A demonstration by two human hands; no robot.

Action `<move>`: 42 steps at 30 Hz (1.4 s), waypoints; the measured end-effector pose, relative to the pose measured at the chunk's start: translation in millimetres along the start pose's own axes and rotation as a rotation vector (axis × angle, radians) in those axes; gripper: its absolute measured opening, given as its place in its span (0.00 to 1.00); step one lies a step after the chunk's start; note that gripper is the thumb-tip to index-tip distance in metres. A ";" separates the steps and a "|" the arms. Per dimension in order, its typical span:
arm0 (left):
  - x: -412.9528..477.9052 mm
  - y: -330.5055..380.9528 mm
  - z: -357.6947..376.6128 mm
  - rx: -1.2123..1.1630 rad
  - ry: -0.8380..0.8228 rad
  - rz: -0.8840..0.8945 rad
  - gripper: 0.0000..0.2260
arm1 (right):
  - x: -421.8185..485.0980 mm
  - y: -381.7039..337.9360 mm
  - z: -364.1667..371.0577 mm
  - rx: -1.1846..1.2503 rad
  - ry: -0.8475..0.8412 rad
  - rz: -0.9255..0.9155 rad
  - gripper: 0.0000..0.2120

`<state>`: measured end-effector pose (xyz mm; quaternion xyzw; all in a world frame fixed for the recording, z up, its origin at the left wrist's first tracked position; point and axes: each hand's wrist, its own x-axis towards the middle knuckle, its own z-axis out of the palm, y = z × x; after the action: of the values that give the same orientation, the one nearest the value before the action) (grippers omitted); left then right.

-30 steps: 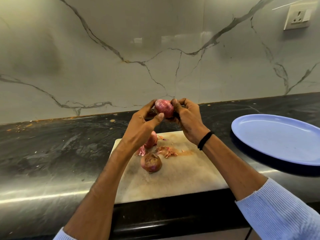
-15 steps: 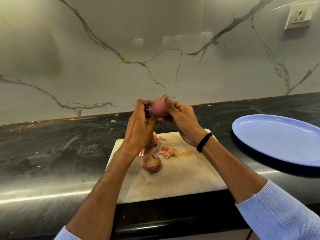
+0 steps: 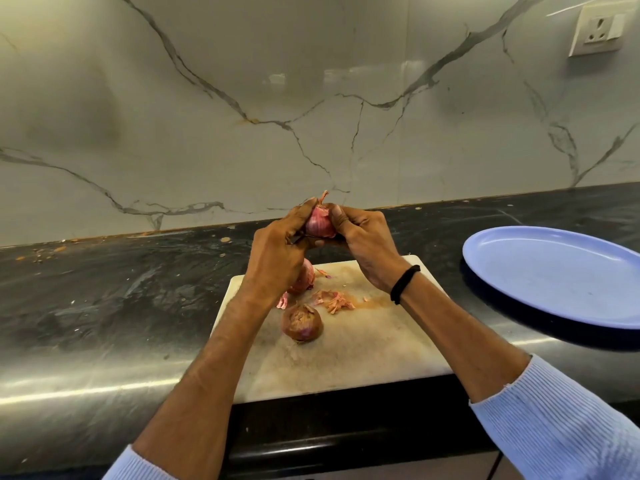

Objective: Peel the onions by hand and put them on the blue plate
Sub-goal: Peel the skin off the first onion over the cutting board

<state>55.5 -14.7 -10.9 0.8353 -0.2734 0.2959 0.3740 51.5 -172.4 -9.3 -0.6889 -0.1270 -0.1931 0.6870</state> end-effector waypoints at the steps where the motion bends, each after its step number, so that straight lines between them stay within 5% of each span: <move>1: 0.4 -1.0 -0.2 -0.009 -0.003 -0.004 0.27 | 0.4 0.5 0.1 -0.006 0.010 0.000 0.15; 18: 4.2 9.1 -4.8 -0.455 -0.027 -0.184 0.26 | 10.0 7.4 -4.3 -0.252 0.252 -0.061 0.08; 31: 5.8 14.0 -6.2 -0.842 -0.021 -0.385 0.14 | 1.0 -10.1 -6.6 -0.054 0.005 -0.099 0.17; 37: 5.6 11.1 -10.5 -0.975 -0.109 -0.461 0.26 | 0.0 -7.4 -2.6 -0.161 -0.081 -0.157 0.21; 42: 6.2 15.6 -13.9 -0.953 -0.135 -0.467 0.20 | 0.6 -7.9 -5.3 -0.054 -0.100 -0.109 0.18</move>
<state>45.0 -14.2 8.3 0.6288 -0.2076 -0.0065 0.7493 48.1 -177.5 -2.0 -0.7079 -0.1932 -0.1992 0.6495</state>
